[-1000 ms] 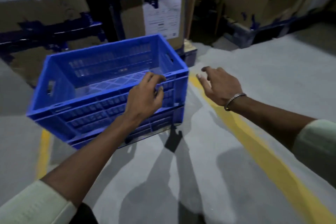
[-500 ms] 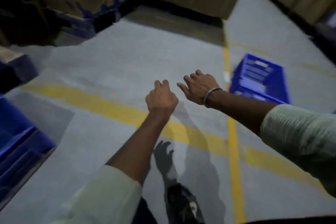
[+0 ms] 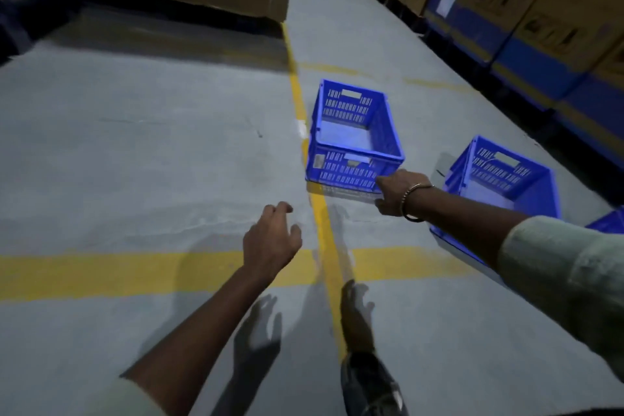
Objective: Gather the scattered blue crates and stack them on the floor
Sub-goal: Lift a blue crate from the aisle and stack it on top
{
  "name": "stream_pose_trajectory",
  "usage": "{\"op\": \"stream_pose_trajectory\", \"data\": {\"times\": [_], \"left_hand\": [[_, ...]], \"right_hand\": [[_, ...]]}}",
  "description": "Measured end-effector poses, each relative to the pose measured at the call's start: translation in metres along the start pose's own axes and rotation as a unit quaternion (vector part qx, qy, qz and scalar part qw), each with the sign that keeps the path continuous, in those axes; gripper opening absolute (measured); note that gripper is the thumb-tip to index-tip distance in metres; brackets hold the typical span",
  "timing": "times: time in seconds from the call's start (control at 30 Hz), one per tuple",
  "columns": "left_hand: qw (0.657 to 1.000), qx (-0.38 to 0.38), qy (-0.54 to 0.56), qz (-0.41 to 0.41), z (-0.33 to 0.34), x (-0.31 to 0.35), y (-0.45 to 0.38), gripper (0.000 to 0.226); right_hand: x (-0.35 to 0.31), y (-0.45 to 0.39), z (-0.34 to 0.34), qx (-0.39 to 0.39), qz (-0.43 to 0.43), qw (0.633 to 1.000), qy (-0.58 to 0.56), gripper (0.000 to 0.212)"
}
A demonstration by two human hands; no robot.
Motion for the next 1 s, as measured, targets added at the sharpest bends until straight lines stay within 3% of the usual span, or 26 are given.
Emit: {"op": "stream_pose_trajectory", "data": {"times": [0.37, 0.5, 0.67, 0.73, 0.83, 1.0], "left_hand": [[0.999, -0.04, -0.028, -0.012, 0.099, 0.046, -0.105, 0.043], [0.99, -0.077, 0.043, -0.106, 0.134, 0.059, -0.166, 0.045], [0.961, -0.061, 0.159, -0.216, 0.169, 0.056, -0.233, 0.065], [0.966, -0.038, 0.16, -0.197, 0.176, 0.061, -0.255, 0.073], [0.994, -0.017, 0.075, -0.079, 0.184, 0.079, -0.287, 0.082], [0.993, -0.087, -0.073, 0.017, 0.214, 0.08, -0.33, 0.089]], "right_hand": [[0.121, -0.096, 0.076, -0.007, 0.062, 0.998, -0.027, 0.047], [0.151, -0.141, 0.094, 0.014, 0.089, 0.994, -0.068, 0.052], [0.174, -0.197, 0.128, 0.052, 0.174, 0.952, -0.248, 0.059], [0.175, -0.217, 0.144, 0.044, 0.203, 0.927, -0.313, 0.061], [0.177, -0.242, 0.158, 0.056, 0.225, 0.892, -0.389, 0.063], [0.166, -0.268, 0.176, 0.056, 0.21, 0.875, -0.433, 0.068]]}}
Point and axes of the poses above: each hand's wrist, its own y-axis away from the middle knuckle, its own z-axis out of the palm, x = y × z, the point moved 7 cm from there along -y, towards the middle knuckle, and after that the axes turned 6 degrees about -z, right-handed, at the moved point
